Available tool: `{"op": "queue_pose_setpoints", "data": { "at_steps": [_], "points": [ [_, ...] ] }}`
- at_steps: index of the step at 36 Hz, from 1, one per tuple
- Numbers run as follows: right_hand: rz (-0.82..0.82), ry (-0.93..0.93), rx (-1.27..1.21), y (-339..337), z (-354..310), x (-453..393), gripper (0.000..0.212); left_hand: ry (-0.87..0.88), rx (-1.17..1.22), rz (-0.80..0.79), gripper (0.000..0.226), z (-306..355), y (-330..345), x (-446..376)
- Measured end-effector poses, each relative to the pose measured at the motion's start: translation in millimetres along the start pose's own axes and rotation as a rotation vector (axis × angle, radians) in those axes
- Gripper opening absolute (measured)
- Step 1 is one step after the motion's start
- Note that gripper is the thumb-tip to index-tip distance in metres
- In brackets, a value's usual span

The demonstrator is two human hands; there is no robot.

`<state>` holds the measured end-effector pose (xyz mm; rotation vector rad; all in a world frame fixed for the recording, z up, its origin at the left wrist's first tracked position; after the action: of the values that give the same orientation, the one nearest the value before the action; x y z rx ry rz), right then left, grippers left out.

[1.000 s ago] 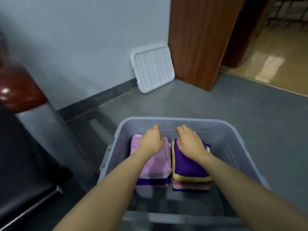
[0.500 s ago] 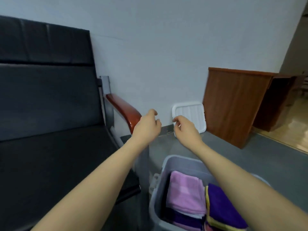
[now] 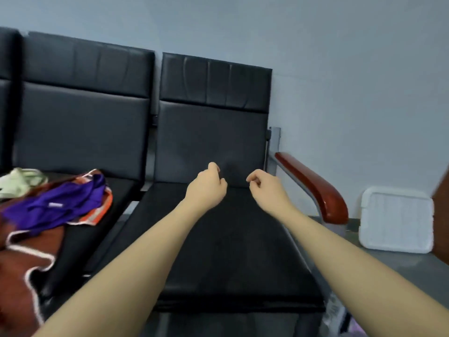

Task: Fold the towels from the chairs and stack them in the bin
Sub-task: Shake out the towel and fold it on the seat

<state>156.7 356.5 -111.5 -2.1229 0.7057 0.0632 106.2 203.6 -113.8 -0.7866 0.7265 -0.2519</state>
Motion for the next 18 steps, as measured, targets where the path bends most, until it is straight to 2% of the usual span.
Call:
{"op": "queue_pose_setpoints", "data": {
  "at_steps": [6, 14, 18],
  "points": [
    [-0.205, -0.127, -0.025, 102, -91, -4, 0.019, -0.215, -0.154, 0.046, 0.026, -102, -69, 36],
    [-0.417, -0.271, -0.104, 217, -177, 20, 0.018, -0.441, -0.317, 0.094, 0.027, -206, -124, 98],
    [-0.522, -0.361, -0.108, 281, -215, 35, 0.023, -0.518, -0.433, 0.067, 0.026, -260, -144, 124]
  ]
}}
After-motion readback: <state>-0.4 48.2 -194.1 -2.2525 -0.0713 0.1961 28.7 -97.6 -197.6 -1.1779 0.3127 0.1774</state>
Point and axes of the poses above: each hand's wrist, its own x-axis away from the middle knuckle, its own y-axis out of the palm, z = x × y, the point moved 7 cm from there along -x, towards the middle knuckle, and after that the axes turned 15 degrees about y, right-handed, at the moved point
